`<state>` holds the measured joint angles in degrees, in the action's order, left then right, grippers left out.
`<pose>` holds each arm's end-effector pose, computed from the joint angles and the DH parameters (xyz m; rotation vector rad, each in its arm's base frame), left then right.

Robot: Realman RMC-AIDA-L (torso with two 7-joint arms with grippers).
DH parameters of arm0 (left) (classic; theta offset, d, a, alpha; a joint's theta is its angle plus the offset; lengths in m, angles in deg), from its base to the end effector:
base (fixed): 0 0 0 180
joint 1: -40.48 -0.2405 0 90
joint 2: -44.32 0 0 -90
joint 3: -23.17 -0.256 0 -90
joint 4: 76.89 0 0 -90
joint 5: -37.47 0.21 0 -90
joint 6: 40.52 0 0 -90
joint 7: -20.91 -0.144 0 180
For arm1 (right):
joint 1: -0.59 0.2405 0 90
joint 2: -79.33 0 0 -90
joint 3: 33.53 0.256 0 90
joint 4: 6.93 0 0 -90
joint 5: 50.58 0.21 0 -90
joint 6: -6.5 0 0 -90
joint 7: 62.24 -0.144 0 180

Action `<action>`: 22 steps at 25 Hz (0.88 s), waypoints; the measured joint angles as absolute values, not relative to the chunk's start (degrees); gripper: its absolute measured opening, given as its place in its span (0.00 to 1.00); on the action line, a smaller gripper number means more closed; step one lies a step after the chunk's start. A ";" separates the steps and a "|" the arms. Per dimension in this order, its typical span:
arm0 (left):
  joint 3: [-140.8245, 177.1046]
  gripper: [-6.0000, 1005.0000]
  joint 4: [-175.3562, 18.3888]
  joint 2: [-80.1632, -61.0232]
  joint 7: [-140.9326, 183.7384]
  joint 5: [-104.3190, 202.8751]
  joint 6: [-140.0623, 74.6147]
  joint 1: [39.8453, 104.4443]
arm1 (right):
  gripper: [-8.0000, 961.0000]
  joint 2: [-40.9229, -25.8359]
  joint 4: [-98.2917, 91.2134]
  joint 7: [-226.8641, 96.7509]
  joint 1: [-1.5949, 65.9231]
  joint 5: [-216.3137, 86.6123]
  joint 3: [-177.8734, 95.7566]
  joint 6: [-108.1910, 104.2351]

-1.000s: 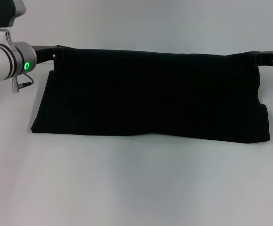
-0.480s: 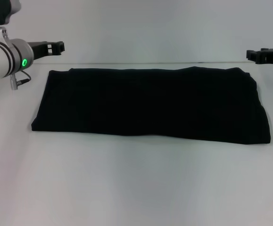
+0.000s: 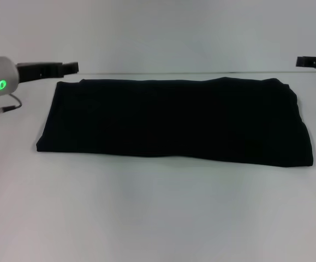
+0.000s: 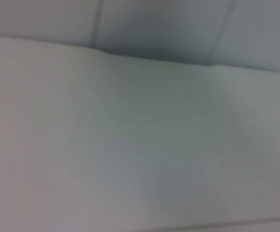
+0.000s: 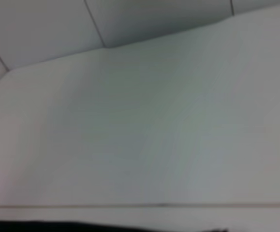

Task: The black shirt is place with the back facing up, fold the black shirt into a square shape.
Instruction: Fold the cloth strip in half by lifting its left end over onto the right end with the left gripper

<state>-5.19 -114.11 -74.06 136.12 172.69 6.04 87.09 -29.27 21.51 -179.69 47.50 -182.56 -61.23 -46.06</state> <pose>-0.2647 0.4627 0.0487 -1.9729 -1.1181 -0.4004 0.2843 0.4647 0.0888 -1.9792 1.2344 0.4415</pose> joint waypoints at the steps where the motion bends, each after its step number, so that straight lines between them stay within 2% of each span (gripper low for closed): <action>1: -5.21 0.67 -115.47 -74.18 136.13 172.69 8.92 86.07 | 0.62 -29.07 22.34 -180.67 46.81 -182.45 -61.17 -48.18; 4: -5.31 0.70 -118.85 -74.76 136.01 172.84 14.51 83.38 | 0.63 -28.55 24.86 -183.47 43.87 -181.00 -61.01 -55.51; 11: -5.76 0.69 -123.39 -75.80 135.73 173.49 16.41 77.38 | 0.63 -27.19 25.53 -184.31 38.22 -173.85 -60.20 -66.36; 17: -5.91 0.69 -125.49 -75.89 135.52 173.52 17.87 72.98 | 0.62 -27.13 25.02 -184.31 37.76 -173.70 -60.56 -66.33; 22: -6.02 0.69 -125.54 -76.02 134.77 174.71 19.62 72.16 | 0.62 -27.33 25.01 -184.32 38.25 -173.74 -60.66 -65.46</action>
